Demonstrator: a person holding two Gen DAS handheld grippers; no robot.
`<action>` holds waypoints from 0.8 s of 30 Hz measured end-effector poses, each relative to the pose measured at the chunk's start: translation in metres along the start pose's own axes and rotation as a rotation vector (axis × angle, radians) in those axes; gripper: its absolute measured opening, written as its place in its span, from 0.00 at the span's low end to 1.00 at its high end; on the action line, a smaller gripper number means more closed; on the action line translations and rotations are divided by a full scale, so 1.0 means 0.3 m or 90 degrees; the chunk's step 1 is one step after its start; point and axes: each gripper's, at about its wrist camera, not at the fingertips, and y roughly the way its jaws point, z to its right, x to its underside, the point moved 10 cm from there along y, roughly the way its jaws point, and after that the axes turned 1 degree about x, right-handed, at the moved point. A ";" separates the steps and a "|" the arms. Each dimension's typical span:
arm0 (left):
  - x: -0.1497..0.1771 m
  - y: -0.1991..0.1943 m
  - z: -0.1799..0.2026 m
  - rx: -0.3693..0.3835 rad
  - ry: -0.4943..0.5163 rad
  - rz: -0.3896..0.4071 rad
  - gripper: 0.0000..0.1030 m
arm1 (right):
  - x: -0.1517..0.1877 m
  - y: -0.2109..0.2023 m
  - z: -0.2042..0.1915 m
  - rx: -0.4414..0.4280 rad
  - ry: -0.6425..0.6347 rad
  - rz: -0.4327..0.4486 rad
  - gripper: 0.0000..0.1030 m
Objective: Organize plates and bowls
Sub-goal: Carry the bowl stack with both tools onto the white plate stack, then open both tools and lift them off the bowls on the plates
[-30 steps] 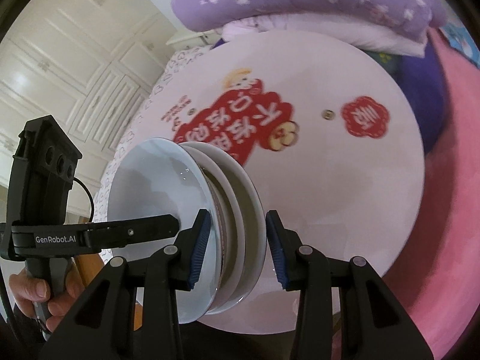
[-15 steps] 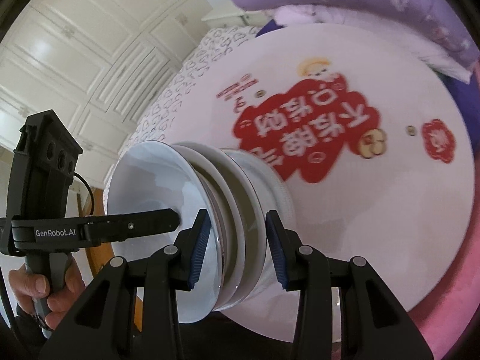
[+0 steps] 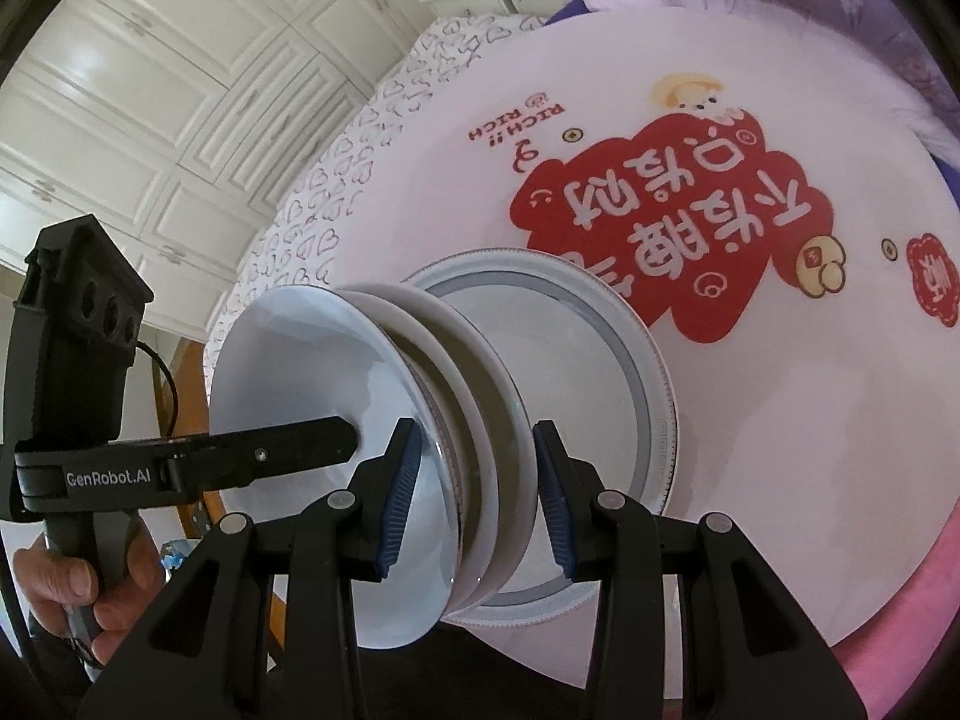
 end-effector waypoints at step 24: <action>-0.003 0.098 -0.007 0.007 0.011 -0.004 0.46 | -0.010 0.047 0.055 0.005 0.027 0.008 0.51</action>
